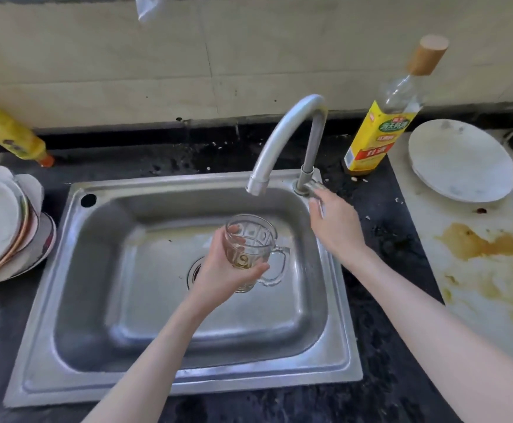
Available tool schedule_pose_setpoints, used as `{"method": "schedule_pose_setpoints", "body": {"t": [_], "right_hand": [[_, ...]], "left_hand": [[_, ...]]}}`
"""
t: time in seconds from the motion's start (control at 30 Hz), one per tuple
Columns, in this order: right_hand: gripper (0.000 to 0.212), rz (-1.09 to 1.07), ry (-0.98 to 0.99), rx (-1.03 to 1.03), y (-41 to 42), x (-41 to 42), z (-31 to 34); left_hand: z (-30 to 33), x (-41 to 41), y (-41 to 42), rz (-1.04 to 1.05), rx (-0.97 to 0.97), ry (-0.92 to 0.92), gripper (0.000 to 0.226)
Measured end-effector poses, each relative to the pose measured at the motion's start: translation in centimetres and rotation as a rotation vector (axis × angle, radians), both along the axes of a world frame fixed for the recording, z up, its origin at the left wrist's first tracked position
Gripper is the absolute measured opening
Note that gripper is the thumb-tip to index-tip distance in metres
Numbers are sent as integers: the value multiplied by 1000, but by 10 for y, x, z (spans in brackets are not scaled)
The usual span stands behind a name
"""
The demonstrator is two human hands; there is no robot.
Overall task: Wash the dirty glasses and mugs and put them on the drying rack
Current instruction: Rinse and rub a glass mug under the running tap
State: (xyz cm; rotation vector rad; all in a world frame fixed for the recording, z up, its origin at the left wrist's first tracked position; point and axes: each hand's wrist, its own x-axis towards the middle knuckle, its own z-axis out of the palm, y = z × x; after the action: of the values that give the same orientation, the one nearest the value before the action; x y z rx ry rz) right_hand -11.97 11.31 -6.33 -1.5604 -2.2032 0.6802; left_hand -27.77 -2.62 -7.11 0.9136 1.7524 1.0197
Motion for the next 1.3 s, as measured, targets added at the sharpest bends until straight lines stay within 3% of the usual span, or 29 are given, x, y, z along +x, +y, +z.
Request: {"method": "schedule_pose_setpoints", "body": {"t": [0.1, 0.23, 0.43, 0.5, 0.6, 0.67, 0.8, 0.87, 1.03, 1.13, 1.23, 1.3], "right_hand": [[35, 156, -211, 164, -11, 1, -33], [54, 196, -479, 214, -19, -4, -54], [58, 220, -564, 140, -20, -6, -57], [50, 209, -400, -6, -21, -6, -47], [36, 84, 163, -411, -34, -4, -18], [33, 90, 356, -615, -50, -6, -11], [43, 26, 544, -757, -70, -16, -31], [30, -77, 608, -728, -70, -26, -32], [30, -388, 758, -973, -60, -43, -39], [31, -380, 738, -996, -63, -42, -45], [24, -306, 745, -980, -75, -41, -46], [24, -279, 715, -983, -79, -41, -46]], "left_hand": [[-3, 5, -3, 26, -16, -8, 59], [-4, 9, -4, 38, -24, -20, 63], [-6, 9, -4, 63, -46, 9, 61], [-10, 7, -4, 66, -58, 4, 61], [-14, 3, 0, 54, -95, -2, 65], [-18, 2, 3, 60, -125, -21, 63], [-24, 8, 10, 78, -148, -112, 54], [-26, 14, 11, 110, -142, -92, 63], [-47, 23, -1, 64, 1, 162, 79], [-49, 19, 3, 32, -48, 315, 74], [-32, 9, 32, 181, -215, 157, 40], [-28, 4, 43, 249, -281, 84, 40]]}}
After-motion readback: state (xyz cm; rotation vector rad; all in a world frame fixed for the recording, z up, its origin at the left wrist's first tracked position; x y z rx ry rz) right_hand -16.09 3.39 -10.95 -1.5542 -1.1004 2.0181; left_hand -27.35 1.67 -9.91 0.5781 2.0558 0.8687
